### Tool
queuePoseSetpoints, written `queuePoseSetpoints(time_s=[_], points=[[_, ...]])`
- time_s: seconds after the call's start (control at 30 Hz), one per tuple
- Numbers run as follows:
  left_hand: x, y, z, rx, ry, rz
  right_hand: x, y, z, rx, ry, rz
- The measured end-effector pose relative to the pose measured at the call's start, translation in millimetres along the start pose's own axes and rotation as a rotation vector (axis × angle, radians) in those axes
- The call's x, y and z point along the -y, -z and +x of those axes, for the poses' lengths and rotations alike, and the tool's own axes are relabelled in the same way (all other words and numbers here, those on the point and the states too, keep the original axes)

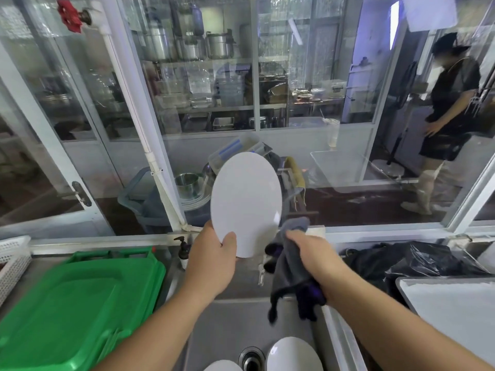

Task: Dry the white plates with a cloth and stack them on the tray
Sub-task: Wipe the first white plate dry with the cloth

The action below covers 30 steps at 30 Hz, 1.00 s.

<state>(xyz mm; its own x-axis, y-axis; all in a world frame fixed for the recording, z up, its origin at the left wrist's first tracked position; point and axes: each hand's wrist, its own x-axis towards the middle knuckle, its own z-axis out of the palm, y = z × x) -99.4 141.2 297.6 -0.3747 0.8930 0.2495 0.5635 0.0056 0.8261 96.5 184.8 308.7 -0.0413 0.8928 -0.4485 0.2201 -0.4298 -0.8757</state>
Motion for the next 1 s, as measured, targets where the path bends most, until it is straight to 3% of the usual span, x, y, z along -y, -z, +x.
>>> queuePoseSetpoints(time_s=[0.13,0.37,0.63,1.0], points=[[-3,10,-3,0.006,-0.089,0.150,19,20,-6,0.025,0.043,0.451],[-12,16,-13,0.111,-0.431,0.466,36,25,-8,0.243,0.141,0.740],[-5,27,-9,0.062,-0.783,0.710,22,29,-12,0.417,0.090,0.665],[10,29,-5,0.102,-0.701,0.492,-6,15,-3,0.382,0.118,0.722]])
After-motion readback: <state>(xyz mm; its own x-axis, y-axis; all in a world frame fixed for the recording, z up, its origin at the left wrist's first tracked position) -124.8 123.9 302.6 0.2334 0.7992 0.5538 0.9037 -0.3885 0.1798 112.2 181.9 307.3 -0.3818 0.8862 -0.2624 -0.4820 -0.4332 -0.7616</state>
